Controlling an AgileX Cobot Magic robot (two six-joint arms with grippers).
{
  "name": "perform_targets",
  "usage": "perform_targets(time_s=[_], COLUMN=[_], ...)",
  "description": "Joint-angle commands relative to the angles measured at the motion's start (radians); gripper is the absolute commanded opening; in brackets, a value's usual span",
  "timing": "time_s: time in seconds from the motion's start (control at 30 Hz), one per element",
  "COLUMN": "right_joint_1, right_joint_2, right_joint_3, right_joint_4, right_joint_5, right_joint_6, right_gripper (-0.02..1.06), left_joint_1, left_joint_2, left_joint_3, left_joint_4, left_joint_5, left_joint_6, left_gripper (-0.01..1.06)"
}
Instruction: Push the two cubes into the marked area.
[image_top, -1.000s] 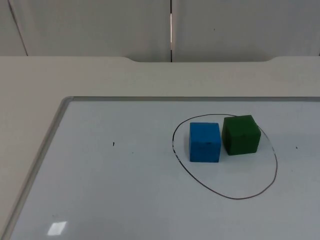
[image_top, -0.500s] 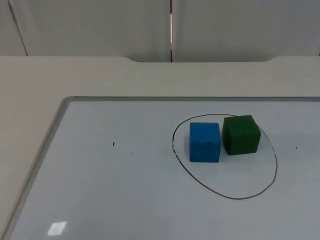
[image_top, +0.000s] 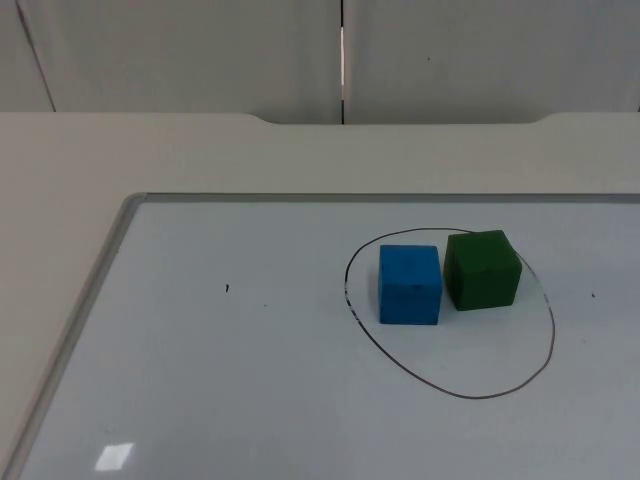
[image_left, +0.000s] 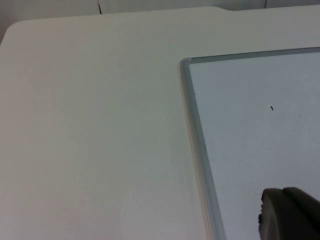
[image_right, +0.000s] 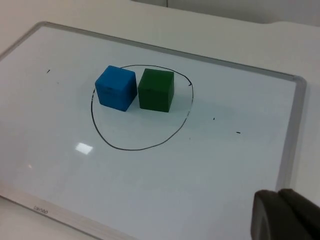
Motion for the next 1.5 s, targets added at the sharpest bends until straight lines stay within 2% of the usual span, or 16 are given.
perform_targets(time_s=[0.0,0.23,0.3,0.33,0.37,0.43,0.53,0.57,0.63,0.73,0.77,0.9,0.93,0.97,1.03,1.47], right_joint_1=[-0.003,-0.003,-0.003,-0.003,-0.003,-0.003,-0.003,-0.003,-0.003,-0.003,-0.003,-0.003,-0.003,-0.003,-0.003,-0.003], right_joint_2=[-0.003,-0.003,-0.003,-0.003,-0.003,-0.003,-0.003,-0.003,-0.003,-0.003,-0.003,-0.003,-0.003,-0.003,-0.003,-0.003], right_joint_3=[0.003,0.003,0.003,0.003,0.003,0.003,0.003,0.003,0.003,0.003,0.003,0.003,0.003,0.003,0.003,0.003], right_joint_4=[-0.003,-0.002,-0.002,-0.002,-0.002,-0.002,-0.002,-0.002,-0.002,-0.002,-0.002,-0.002,-0.002,-0.002,-0.002,-0.002], right_joint_5=[-0.012,-0.012,-0.012,-0.012,-0.012,-0.012,-0.012,-0.012,-0.012,-0.012,-0.012,-0.012,-0.012,-0.012,-0.012,-0.012], right_joint_6=[0.002,0.002,0.002,0.002,0.002,0.002,0.002,0.002,0.002,0.002,0.002,0.002,0.002,0.002,0.002,0.004], right_gripper=[0.0,0.01,0.09,0.17,0.17,0.36,0.79,0.79,1.05,1.05,1.05,1.05,1.05,1.05,1.05,1.05], left_joint_1=[0.002,0.002,0.002,0.002,0.002,0.002,0.002,0.002,0.002,0.002,0.002,0.002,0.002,0.002,0.002,0.002], left_joint_2=[-0.003,-0.003,-0.003,-0.003,-0.003,-0.003,-0.003,-0.003,-0.003,-0.003,-0.003,-0.003,-0.003,-0.003,-0.003,-0.003], left_joint_3=[0.006,0.006,0.006,0.006,0.006,0.006,0.006,0.006,0.006,0.006,0.006,0.006,0.006,0.006,0.006,0.006], left_joint_4=[0.0,0.0,0.0,0.0,0.0,-0.01,-0.02,-0.02,-0.02,-0.02,-0.02,-0.02,-0.02,-0.02,-0.02,-0.02], left_joint_5=[-0.009,-0.009,-0.009,-0.009,-0.009,-0.009,-0.009,-0.009,-0.009,-0.009,-0.009,-0.009,-0.009,-0.009,-0.009,-0.009], left_joint_6=[-0.005,-0.005,-0.005,-0.005,-0.005,0.008,0.02,0.02,0.02,0.02,0.02,0.02,0.02,0.02,0.02,0.02], left_gripper=[0.0,0.0,0.0,0.0,0.0,0.0,0.01,0.01,0.1,0.32,0.32,0.78,0.78,0.92,1.05,1.05])
